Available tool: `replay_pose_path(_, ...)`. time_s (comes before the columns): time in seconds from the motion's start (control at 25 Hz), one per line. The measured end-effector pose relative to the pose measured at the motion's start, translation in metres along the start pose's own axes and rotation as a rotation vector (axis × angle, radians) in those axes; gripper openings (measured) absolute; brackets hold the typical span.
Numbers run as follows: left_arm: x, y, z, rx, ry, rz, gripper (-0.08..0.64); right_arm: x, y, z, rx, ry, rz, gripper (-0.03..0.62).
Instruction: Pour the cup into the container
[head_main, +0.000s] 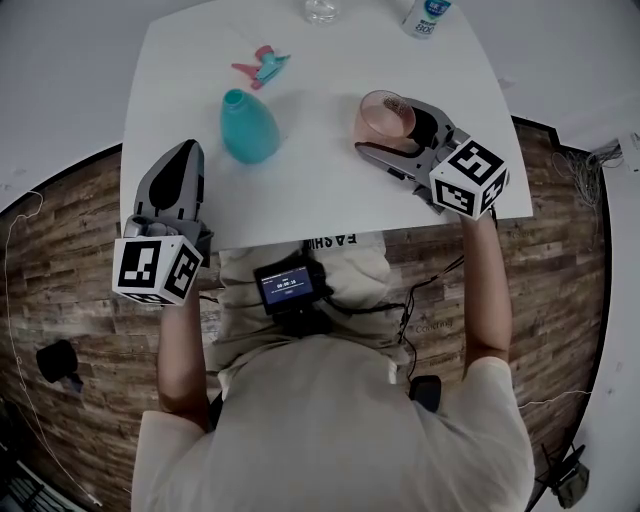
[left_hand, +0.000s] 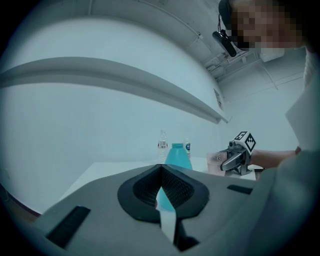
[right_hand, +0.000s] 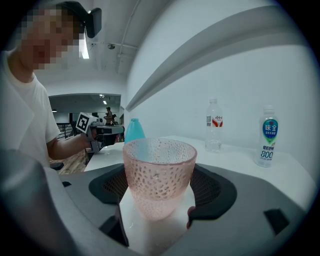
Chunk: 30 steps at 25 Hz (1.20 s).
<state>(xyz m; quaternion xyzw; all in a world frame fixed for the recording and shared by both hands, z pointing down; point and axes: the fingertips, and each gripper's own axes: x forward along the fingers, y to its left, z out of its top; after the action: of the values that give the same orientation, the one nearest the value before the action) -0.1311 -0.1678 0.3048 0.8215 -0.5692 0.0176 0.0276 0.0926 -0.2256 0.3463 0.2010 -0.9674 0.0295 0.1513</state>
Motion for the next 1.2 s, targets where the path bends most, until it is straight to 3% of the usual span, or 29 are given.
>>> replay_pose_path(0.52,0.011,0.002,-0.007,0.001,-0.009,0.03,0.011,0.0,-0.001,0.0,0.001,0.002,0.001,0.368)
replay_pose_path(1.2,0.024,0.011,-0.028,-0.048,0.098,0.06,0.011,0.0,-0.002,-0.003,0.002,0.002,0.0,0.368)
